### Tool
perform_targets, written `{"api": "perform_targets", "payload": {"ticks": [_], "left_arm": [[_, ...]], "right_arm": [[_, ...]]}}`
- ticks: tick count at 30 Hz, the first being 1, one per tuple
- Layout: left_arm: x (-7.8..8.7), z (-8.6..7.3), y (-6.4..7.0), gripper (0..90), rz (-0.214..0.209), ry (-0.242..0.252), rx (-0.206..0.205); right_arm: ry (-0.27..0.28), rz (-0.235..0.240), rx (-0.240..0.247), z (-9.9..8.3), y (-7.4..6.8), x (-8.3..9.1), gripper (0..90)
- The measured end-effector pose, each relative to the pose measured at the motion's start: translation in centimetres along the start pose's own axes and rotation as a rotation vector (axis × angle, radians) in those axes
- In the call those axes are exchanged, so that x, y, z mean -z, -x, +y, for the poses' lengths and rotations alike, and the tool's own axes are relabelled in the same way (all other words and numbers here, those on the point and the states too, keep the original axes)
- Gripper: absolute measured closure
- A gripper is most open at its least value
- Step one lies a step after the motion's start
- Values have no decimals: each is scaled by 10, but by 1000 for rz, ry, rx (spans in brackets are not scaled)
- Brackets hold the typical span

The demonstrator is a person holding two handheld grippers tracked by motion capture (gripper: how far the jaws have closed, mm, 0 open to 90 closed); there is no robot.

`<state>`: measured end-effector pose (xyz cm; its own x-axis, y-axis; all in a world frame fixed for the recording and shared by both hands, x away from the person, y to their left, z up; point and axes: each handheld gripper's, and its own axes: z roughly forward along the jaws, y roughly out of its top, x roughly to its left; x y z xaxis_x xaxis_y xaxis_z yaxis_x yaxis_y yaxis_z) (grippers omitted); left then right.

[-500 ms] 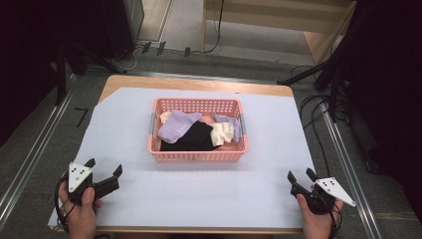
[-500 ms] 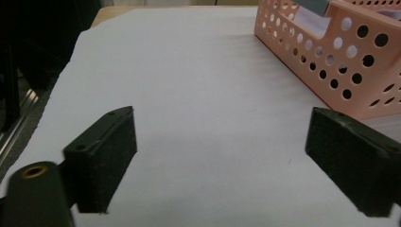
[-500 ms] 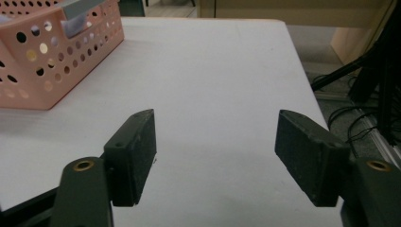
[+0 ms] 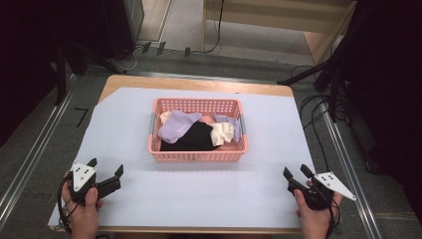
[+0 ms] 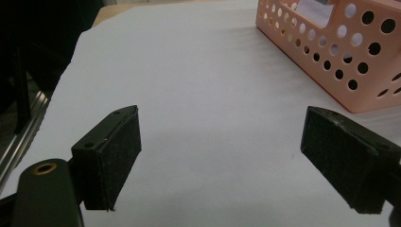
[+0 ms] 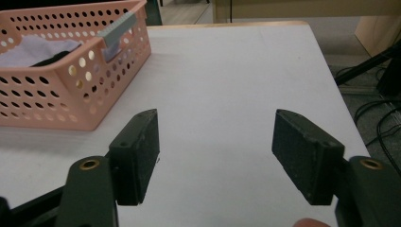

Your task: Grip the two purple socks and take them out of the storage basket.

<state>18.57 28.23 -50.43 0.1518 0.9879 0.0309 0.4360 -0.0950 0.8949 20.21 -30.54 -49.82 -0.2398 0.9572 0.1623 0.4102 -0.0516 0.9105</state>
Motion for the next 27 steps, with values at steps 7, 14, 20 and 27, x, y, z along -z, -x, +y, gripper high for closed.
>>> {"api": "perform_targets", "payload": {"ticks": [7,14,20,27], "left_arm": [[-1,0,0,141,-11,-8,-9],[-1,0,1,141,-12,-10,-11],[-2,1,1,141,-15,-15,-13],[-2,1,1,141,-19,-22,-19]], "right_arm": [[-4,20,1,18,-18,-14,306],[-4,47,15,39,-37,-33,370],[-55,77,58,58,-62,-55,498],[-79,40,97,72,-83,-78,614]]}}
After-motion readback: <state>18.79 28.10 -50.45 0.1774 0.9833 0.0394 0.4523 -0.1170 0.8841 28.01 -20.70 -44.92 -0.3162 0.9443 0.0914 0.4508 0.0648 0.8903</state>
